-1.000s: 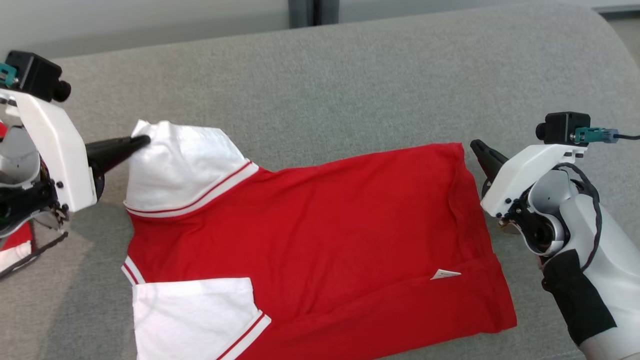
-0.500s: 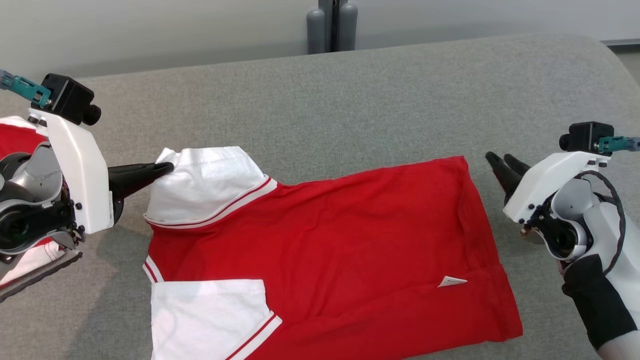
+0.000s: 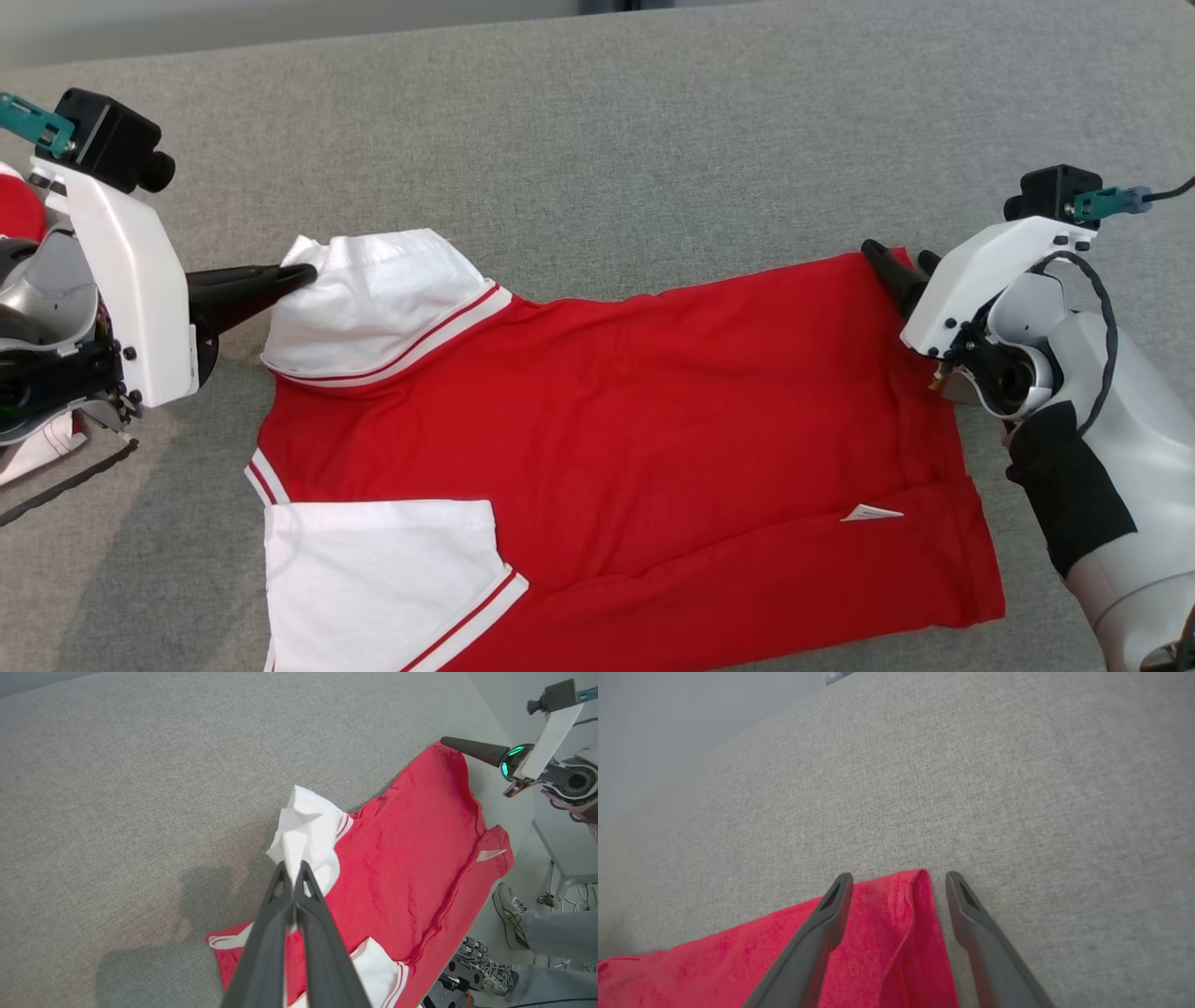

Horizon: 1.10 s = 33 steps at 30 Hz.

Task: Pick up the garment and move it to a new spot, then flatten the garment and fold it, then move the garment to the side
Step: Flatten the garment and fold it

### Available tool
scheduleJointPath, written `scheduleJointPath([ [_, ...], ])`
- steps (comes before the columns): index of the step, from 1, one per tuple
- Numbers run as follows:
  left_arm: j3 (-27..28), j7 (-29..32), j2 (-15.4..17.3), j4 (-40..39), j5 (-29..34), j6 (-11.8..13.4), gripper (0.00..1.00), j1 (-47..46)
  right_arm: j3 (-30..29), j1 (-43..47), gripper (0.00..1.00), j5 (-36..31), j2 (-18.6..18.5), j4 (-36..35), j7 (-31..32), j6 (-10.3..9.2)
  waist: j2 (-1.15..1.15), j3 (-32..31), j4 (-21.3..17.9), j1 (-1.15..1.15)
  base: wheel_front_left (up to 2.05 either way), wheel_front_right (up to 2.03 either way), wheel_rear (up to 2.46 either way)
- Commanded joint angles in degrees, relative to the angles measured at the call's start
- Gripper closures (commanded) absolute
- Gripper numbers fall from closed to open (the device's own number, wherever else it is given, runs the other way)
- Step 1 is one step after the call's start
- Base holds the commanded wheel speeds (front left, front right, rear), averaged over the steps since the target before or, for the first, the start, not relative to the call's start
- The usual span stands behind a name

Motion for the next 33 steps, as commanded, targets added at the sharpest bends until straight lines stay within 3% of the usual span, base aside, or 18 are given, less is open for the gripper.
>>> scheduleJointPath([
  [1,0.16,0.11,0.21,-0.12,0.35,-0.07,1.0,-0.87,-0.11,-0.68,0.0,-0.34,-0.01,0.74,0.12,0.01,0.0,0.41,0.21,0.0,0.0,0.0,0.0],
  [6,-0.13,0.17,0.09,-0.38,0.5,-0.07,1.0,-1.52,-0.66,-3.01,0.0,-1.24,1.2,5.53,0.66,0.01,0.0,1.26,0.56,0.0,0.0,0.0,0.0],
  [7,-0.18,0.21,0.08,-0.43,0.49,-0.07,1.0,-1.68,-0.7,-3.25,0.5,-1.33,1.4,6.03,0.41,0.01,0.0,1.38,0.6,0.0,0.0,0.0,0.0],
  [9,-0.32,0.19,0.08,-0.49,0.41,-0.07,1.0,-1.81,-0.53,-3.76,1.0,-1.33,1.82,6.66,0.04,0.01,0.0,1.49,0.62,0.0,0.0,0.0,0.0],
  [22,-1.07,0.0,0.22,0.49,-0.54,-0.07,1.0,-1.38,2.0,-2.64,1.0,0.43,0.02,3.86,-3.23,0.01,0.0,-0.78,-0.24,0.0,0.0,0.0,0.0],
  [33,-2.98,6.39,2.78,-1.08,-4.1,-0.07,1.0,0.93,5.9,1.48,1.0,4.51,-4.15,-1.34,1.64,0.0,0.0,-3.14,-0.5,0.0,0.0,0.0,0.0],
])
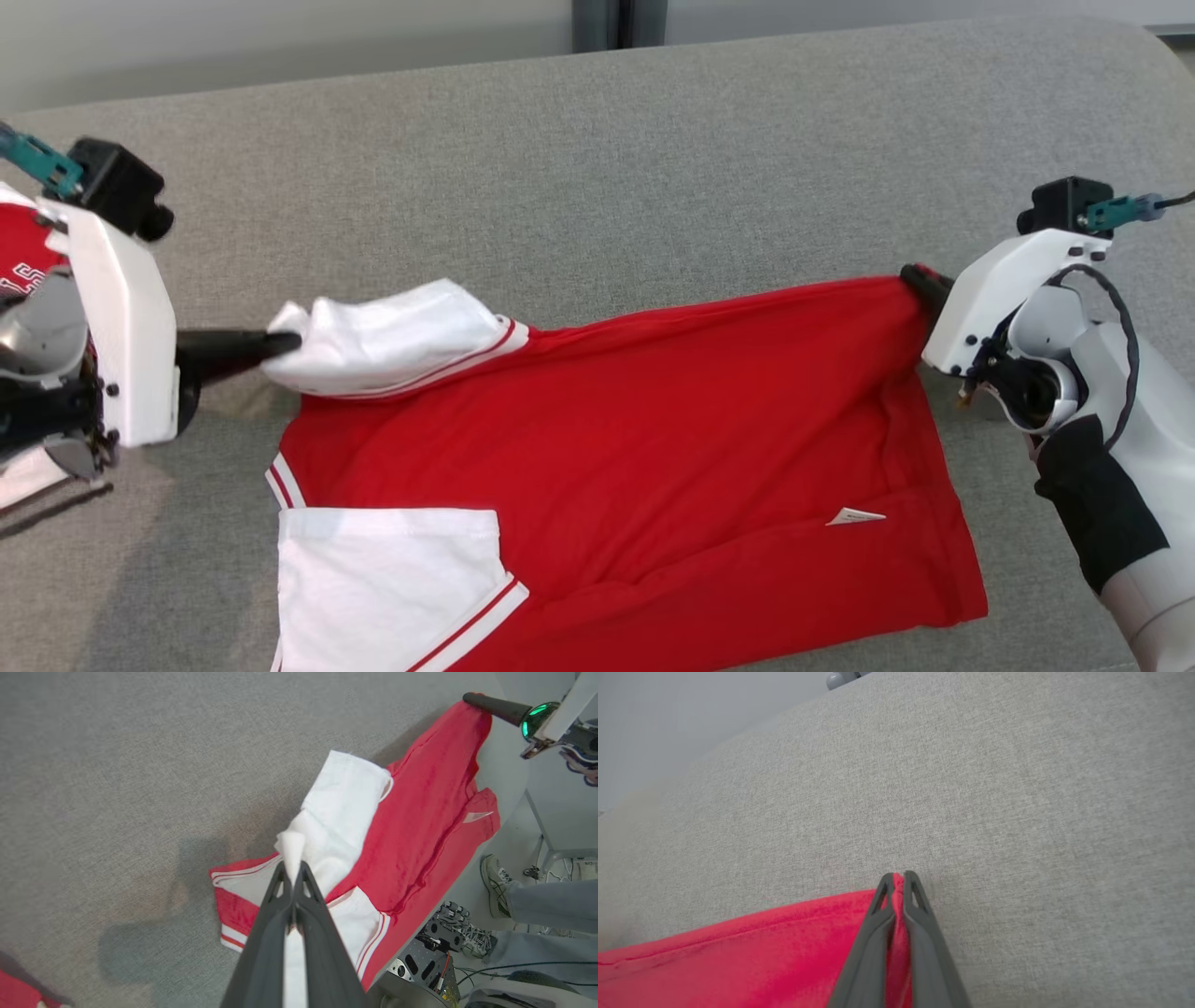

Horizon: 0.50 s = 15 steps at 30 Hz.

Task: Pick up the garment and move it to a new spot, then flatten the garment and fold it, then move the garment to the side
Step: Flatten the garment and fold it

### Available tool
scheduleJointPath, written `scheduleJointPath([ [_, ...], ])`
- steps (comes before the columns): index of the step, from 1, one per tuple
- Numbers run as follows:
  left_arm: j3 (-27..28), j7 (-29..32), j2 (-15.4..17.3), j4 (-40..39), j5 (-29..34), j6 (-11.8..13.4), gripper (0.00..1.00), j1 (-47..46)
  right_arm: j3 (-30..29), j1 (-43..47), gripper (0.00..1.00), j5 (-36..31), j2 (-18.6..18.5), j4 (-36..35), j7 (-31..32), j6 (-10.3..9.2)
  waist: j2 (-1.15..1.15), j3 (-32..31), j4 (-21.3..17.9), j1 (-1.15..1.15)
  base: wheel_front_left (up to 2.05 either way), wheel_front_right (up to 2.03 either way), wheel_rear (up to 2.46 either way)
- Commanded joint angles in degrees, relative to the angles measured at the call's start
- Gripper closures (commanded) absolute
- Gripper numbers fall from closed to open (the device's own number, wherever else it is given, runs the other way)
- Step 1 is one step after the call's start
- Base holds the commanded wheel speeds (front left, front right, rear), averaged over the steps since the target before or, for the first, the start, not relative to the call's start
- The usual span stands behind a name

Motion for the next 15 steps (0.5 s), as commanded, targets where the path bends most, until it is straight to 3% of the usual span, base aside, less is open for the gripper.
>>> scheduleJointPath([
  [1,-0.48,1.34,0.27,-0.44,-0.88,-0.07,1.0,1.27,0.79,1.49,1.0,1.36,-0.61,-1.2,1.45,0.0,0.0,-0.7,0.08,0.0,0.0,0.0,0.0],
  [15,-2.64,6.7,0.02,-0.91,-2.47,-0.07,1.0,5.9,5.96,7.95,1.0,7.36,-5.6,-10.27,7.02,0.0,0.0,-5.79,0.86,0.0,0.0,0.0,0.0],
])
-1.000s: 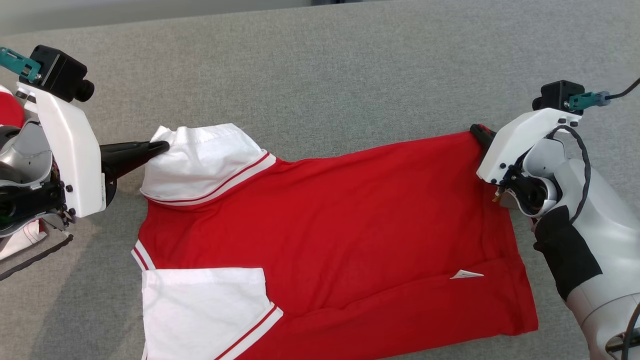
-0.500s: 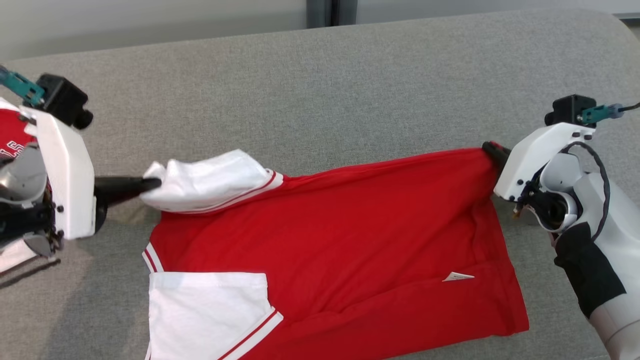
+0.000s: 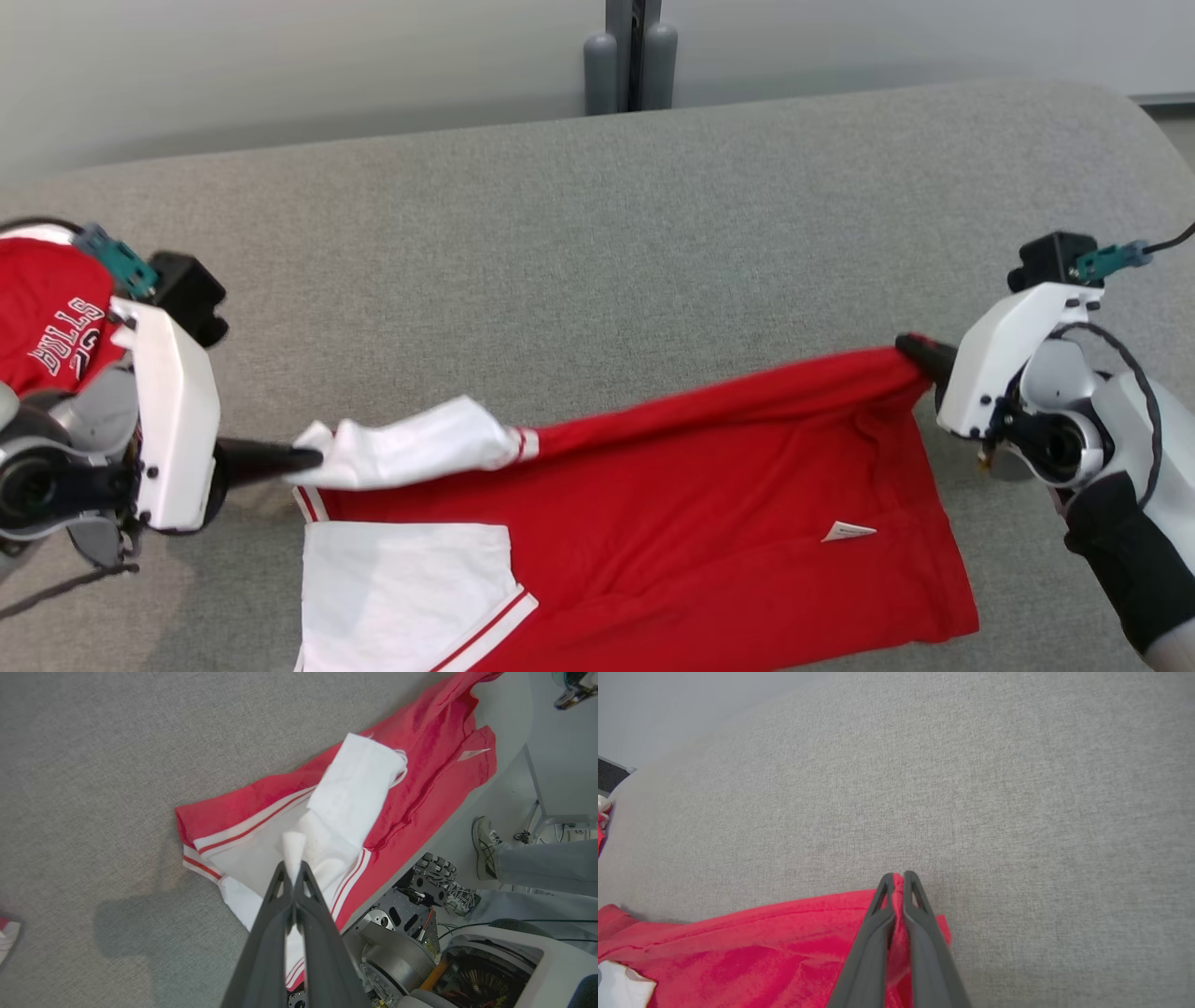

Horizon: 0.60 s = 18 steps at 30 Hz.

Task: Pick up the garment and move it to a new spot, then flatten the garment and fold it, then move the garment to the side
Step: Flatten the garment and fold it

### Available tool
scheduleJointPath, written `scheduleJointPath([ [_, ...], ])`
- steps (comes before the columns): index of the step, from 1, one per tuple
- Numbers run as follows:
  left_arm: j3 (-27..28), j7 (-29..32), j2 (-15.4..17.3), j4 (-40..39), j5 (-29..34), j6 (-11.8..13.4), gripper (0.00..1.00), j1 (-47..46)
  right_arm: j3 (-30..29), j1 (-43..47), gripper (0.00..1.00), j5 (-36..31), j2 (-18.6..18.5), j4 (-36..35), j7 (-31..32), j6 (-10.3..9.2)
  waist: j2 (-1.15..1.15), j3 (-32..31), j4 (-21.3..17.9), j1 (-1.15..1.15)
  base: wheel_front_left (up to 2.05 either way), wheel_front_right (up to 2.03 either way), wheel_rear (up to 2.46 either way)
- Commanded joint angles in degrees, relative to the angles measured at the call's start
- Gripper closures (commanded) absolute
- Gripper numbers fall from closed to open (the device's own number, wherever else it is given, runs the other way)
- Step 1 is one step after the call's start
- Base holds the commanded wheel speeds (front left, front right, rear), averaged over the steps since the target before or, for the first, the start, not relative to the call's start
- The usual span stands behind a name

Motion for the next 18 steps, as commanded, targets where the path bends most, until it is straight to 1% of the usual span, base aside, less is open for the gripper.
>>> scheduleJointPath([
  [1,-0.38,0.41,-0.16,0.25,-0.15,-0.07,1.0,1.31,0.77,1.45,1.0,0.8,-1.09,-1.18,1.26,0.01,0.0,-1.05,0.27,0.0,0.0,0.0,0.0],
  [4,-1.04,1.86,-0.71,0.26,-0.19,-0.07,1.0,3.21,3.7,4.08,1.0,2.61,-3.42,-5.23,5.25,0.01,0.0,-2.56,0.43,0.0,0.0,0.0,0.0],
  [8,-1.58,3.54,-0.95,-0.04,0.24,-0.07,1.0,4.77,6.39,5.75,1.0,3.91,-5.41,-8.94,8.05,0.01,0.0,-3.22,0.52,0.0,0.0,0.0,0.0],
  [18,-2.03,5.76,-1.47,-0.94,-0.11,-0.07,1.0,6.77,9.18,6.81,1.0,6.38,-8.75,-13.54,12.37,0.01,0.0,-3.41,0.92,0.0,0.0,0.0,0.0],
])
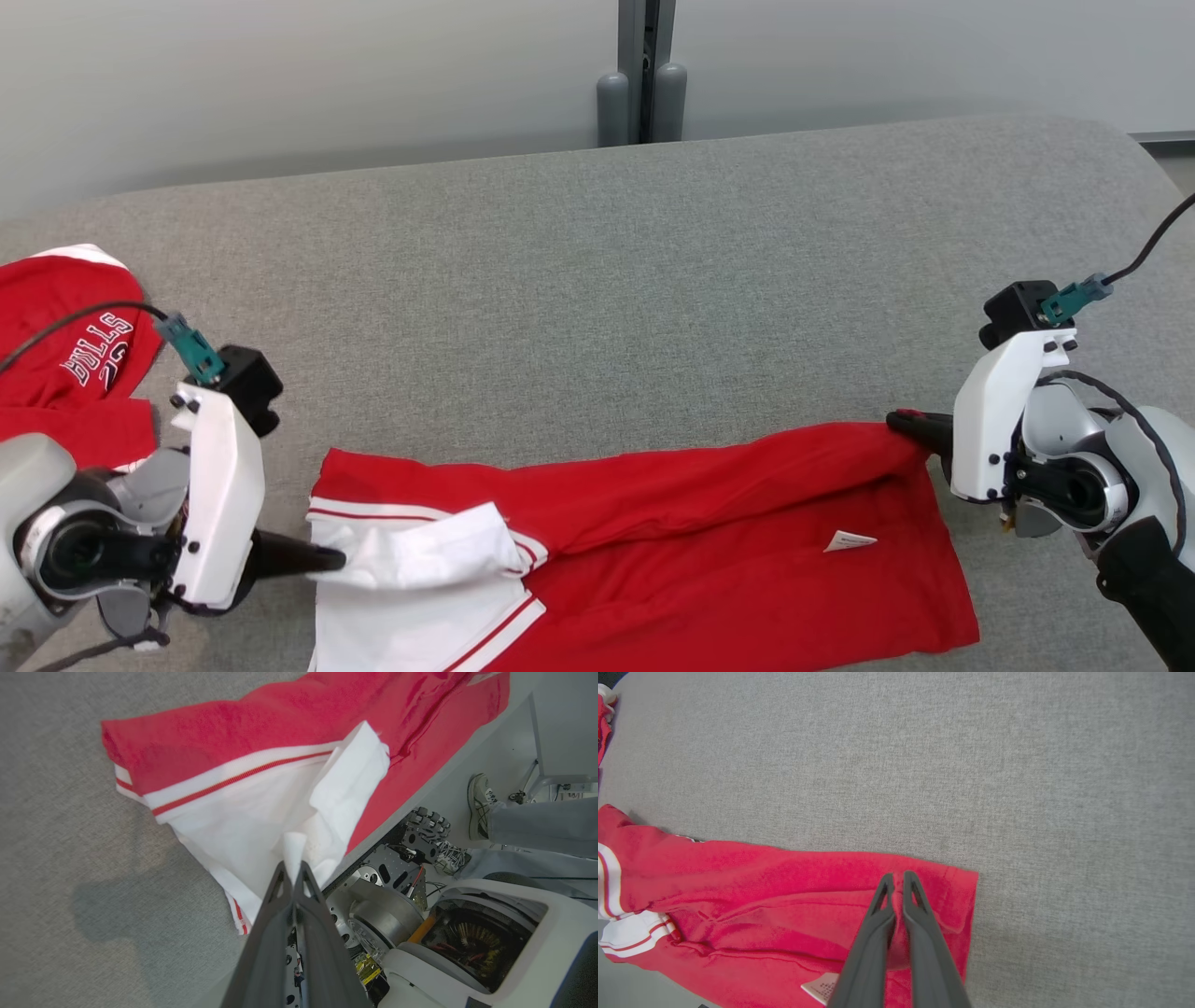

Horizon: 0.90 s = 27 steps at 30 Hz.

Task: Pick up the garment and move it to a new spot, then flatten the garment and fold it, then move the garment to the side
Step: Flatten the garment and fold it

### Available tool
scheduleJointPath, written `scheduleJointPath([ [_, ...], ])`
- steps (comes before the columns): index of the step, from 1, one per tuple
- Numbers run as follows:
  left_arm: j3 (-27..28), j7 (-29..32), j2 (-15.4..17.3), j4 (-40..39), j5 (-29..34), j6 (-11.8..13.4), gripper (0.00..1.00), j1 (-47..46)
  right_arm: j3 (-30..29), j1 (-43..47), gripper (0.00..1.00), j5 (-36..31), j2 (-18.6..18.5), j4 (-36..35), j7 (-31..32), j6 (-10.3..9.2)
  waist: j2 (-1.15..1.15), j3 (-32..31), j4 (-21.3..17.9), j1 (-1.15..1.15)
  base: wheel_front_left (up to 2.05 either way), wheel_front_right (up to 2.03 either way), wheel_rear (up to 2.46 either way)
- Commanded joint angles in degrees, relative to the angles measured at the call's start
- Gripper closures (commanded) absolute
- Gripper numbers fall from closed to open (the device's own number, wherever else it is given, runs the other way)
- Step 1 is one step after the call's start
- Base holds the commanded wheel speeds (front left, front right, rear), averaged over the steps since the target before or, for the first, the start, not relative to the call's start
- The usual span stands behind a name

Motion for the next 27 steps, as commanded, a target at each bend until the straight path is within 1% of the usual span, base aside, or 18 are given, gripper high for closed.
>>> scheduleJointPath([
  [1,-0.19,0.29,-0.13,0.22,-0.29,-0.07,1.0,1.07,0.44,0.76,1.0,0.8,-0.84,-0.73,0.77,0.01,0.0,-0.1,0.01,0.0,0.0,0.0,0.0],
  [6,-0.36,1.01,-0.47,0.92,0.13,-0.07,1.0,2.33,1.63,1.37,1.0,1.57,-2.7,-2.52,3.71,0.01,0.0,-0.49,-0.05,0.0,0.0,0.0,0.0],
  [10,-0.4,1.58,-0.86,1.3,0.02,-0.07,1.0,3.04,2.14,1.58,1.0,2.2,-3.48,-3.04,6.62,0.01,0.0,-0.74,-0.06,0.0,0.0,0.0,0.0],
  [19,-0.2,2.05,-1.38,1.86,-0.28,-0.07,1.0,3.62,2.33,2.2,1.0,3.23,-3.27,-3.12,12.75,0.01,0.0,-1.17,0.06,0.0,0.0,0.0,0.0],
  [26,-0.04,2.4,-1.46,2.48,-0.2,-0.07,1.0,4.13,1.49,2.92,1.0,2.04,-2.5,-2.73,14.64,0.01,0.0,-0.92,0.04,0.0,0.0,0.0,0.0],
  [27,-0.01,2.54,-1.45,2.58,-0.3,-0.07,1.0,4.2,1.25,2.9,0.91,1.78,-2.37,-2.7,14.67,0.01,0.0,-0.87,0.0,0.0,0.0,0.0,0.0],
])
